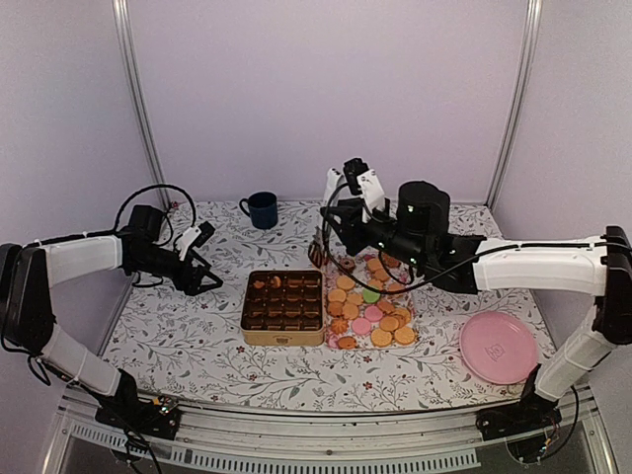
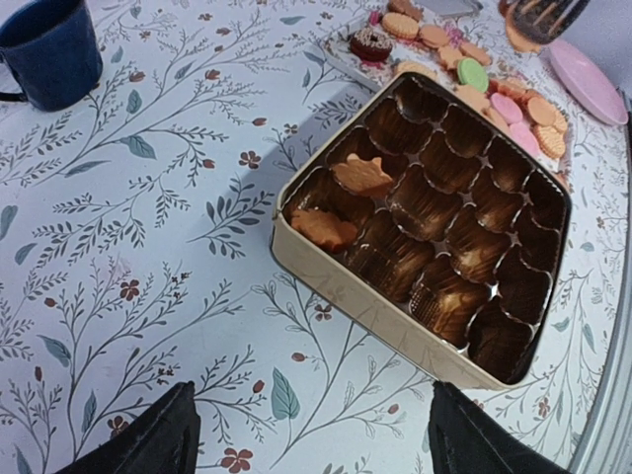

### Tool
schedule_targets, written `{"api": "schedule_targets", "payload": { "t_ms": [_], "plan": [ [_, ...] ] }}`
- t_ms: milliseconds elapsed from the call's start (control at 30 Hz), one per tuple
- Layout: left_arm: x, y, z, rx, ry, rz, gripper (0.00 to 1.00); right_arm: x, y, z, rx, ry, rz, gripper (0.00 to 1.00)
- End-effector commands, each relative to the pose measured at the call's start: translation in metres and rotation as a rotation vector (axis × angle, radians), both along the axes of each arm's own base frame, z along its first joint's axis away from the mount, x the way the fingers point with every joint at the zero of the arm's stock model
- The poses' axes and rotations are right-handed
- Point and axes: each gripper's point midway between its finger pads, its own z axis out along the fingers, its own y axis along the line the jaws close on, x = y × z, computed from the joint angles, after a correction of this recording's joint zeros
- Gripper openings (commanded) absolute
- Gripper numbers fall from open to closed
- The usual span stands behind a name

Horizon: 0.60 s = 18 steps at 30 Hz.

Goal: Pack the cookies
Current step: Place the fake cookies in the empty pocket of the box.

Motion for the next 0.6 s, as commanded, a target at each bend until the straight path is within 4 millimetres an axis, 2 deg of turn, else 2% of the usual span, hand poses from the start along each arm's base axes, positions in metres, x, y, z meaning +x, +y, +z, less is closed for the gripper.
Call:
{"api": "schedule_targets", "payload": {
  "t_ms": [0,167,267,567],
  "plan": [
    [0.000,0.001,0.005,-0.016,0.000,0.000,0.80,0.021,0.041,-0.002,-0.049,-0.076,0.058,0.05],
    [-0.004,-0.001,0.006,-0.025,-0.004,-0.011,0.80,0.044,0.070,-0.029,-0.093,-0.068,0.084,0.07],
    [-0.006,-0.001,0.003,-0.022,0.001,-0.015,0.80,0.049,0.081,-0.039,-0.104,-0.063,0.102,0.07],
    [-0.005,0.000,0.001,-0.017,-0.002,-0.012,0.80,0.051,0.090,-0.050,-0.103,-0.037,0.126,0.11]
  ]
}}
